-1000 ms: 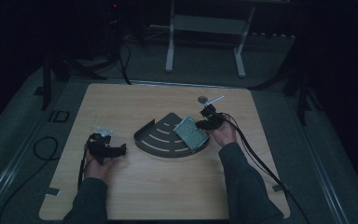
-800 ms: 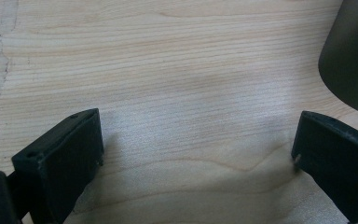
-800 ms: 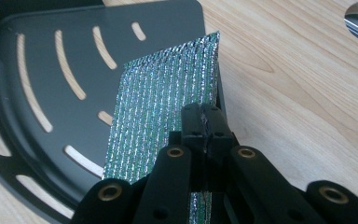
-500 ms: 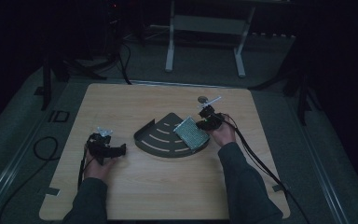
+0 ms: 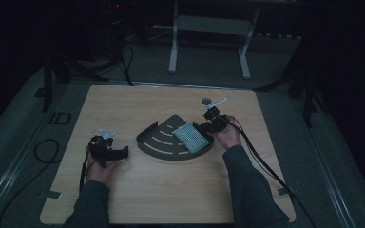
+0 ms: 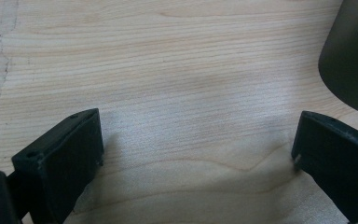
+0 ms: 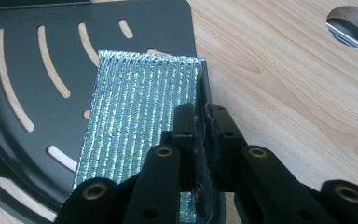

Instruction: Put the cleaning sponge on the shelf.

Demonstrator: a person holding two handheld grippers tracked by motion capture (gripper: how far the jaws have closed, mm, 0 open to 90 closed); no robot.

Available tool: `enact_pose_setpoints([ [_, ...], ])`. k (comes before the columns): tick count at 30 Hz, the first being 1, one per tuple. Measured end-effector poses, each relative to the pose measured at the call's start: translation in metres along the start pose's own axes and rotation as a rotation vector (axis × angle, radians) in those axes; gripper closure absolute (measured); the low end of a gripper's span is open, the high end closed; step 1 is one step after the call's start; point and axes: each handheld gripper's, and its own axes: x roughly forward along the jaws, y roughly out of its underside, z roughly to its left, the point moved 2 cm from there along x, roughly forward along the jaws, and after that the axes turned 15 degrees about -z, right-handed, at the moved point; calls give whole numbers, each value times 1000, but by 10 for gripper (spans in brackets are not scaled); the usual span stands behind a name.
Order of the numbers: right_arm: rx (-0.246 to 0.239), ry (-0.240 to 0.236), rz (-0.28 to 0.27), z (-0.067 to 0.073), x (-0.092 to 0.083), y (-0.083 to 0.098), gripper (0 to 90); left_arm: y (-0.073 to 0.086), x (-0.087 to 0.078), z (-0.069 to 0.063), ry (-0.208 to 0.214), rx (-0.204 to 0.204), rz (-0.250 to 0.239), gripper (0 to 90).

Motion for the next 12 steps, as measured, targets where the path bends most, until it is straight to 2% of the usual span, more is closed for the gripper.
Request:
enact_pose_setpoints([
  [5, -4, 10, -16, 0, -8, 0, 756, 0, 0, 0, 0, -1, 0, 23],
  [11, 19, 35, -44, -9, -22, 9, 625, 0, 0, 0, 0, -1, 0, 23],
  [12, 33, 43, -47, -12, -25, 11, 625, 0, 0, 0, 0, -1, 0, 23],
])
